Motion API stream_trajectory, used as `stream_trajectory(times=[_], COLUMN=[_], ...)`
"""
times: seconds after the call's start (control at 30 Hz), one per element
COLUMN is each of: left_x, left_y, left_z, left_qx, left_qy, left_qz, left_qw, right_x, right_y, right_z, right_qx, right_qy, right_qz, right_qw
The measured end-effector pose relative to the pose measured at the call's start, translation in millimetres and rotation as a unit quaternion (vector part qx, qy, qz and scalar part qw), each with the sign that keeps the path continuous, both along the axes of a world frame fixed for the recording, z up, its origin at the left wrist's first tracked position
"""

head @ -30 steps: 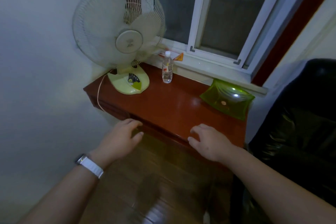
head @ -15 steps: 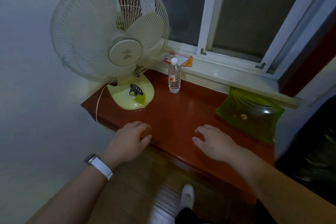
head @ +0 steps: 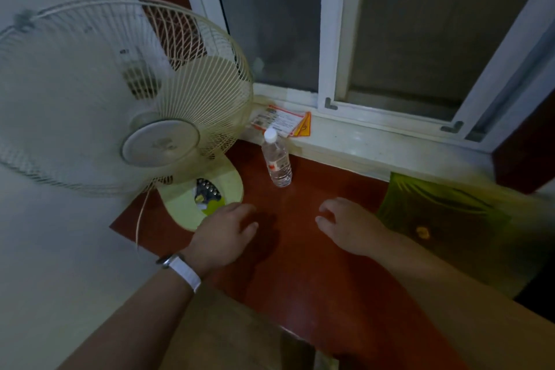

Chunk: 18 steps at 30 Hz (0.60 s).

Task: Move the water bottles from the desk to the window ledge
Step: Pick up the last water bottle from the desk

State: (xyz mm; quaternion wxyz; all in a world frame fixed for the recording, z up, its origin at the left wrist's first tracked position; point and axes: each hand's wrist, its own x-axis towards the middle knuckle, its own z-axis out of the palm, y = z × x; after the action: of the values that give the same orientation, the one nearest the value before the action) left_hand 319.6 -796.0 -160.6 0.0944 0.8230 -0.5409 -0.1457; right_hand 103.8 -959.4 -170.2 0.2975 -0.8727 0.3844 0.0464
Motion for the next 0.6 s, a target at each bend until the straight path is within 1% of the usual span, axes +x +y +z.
stream_trajectory(times=[0.2, 0.3, 0.37, 0.5, 0.6], left_x=[18, 29, 38, 58, 69], left_y=[-42, -65, -81, -113, -132], left_z=[-10, -24, -32, -47, -56], left_qx=[-0.014, -0.01, -0.021, -0.032, -0.033], left_qy=[0.079, 0.168, 0.212, 0.27, 0.288], left_qz=[0.056, 0.101, 0.13, 0.183, 0.184], left_qw=[0.995, 0.981, 0.968, 0.945, 0.939], right_x=[27, 46, 57, 79, 98], right_y=[-24, -31, -33, -36, -44], right_z=[-2, -9, -18, -29, -40], right_qx=[0.049, 0.104, 0.131, 0.206, 0.271], right_qy=[-0.021, -0.025, -0.039, -0.088, -0.112], right_qz=[-0.04, -0.073, -0.096, -0.177, -0.273], right_qw=[0.998, 0.992, 0.986, 0.958, 0.916])
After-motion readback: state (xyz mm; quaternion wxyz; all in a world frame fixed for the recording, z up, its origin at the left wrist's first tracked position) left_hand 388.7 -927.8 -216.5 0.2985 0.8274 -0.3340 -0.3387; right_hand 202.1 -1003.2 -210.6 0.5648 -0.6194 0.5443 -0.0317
